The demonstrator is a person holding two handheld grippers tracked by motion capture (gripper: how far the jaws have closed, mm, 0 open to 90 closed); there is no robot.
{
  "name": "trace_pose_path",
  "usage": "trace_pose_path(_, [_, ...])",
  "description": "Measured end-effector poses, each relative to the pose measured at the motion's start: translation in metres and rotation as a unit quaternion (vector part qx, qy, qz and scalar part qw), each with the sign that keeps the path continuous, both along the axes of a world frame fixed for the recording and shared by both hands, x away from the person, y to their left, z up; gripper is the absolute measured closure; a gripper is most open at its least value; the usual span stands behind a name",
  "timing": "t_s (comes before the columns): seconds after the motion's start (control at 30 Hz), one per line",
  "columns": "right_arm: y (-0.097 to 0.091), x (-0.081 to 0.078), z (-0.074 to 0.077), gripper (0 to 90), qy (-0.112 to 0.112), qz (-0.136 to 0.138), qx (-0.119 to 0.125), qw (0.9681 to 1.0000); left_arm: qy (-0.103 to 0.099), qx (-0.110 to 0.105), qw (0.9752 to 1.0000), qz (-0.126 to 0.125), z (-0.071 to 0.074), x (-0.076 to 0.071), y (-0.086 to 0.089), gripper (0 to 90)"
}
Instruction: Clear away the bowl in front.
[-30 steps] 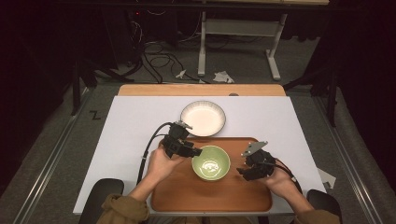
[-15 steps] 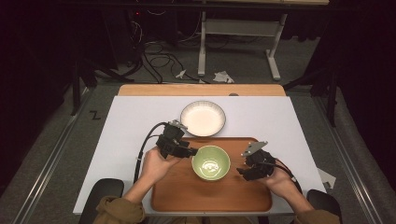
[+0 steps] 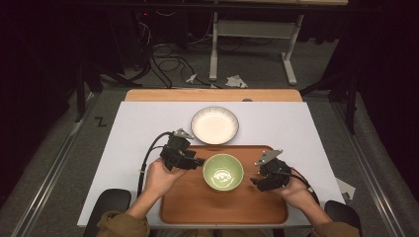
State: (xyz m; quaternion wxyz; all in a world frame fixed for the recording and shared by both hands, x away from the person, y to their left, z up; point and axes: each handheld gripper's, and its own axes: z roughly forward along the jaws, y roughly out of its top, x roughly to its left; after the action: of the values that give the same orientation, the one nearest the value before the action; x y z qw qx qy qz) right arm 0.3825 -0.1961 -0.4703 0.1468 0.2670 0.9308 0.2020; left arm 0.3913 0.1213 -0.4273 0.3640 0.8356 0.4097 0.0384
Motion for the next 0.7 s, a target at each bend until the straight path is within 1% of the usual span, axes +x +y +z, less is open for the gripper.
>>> trace_pose_path(0.03, [0.0,0.0,0.0,36.7,0.0,-0.001,0.001,1.0,0.004,-0.003,1.0,0.001,-0.001,-0.001,0.001,50.0])
trace_pose_path(0.13, [0.0,0.0,0.0,36.7,-0.001,-0.001,0.0,1.0,0.006,-0.007,0.9999,0.006,-0.003,-0.001,0.004,49.6])
trace_pose_path(0.23, [0.001,0.0,-0.001,36.7,0.0,0.001,-0.003,1.0,0.006,-0.002,0.9999,0.009,-0.007,-0.002,0.006,49.2])
trace_pose_path(0.5, [0.001,0.0,0.0,36.7,-0.001,-0.001,-0.002,1.0,0.004,-0.001,0.9998,0.021,-0.017,-0.003,0.01,48.3])
trace_pose_path(0.63, [0.001,0.0,0.0,36.8,-0.002,0.0,-0.001,1.0,0.011,0.001,0.9996,0.027,-0.024,-0.002,0.012,48.0])
trace_pose_path(0.7, [0.001,0.0,-0.001,36.7,-0.004,0.003,0.002,1.0,0.014,-0.001,0.9994,0.032,-0.027,0.0,0.013,47.1])
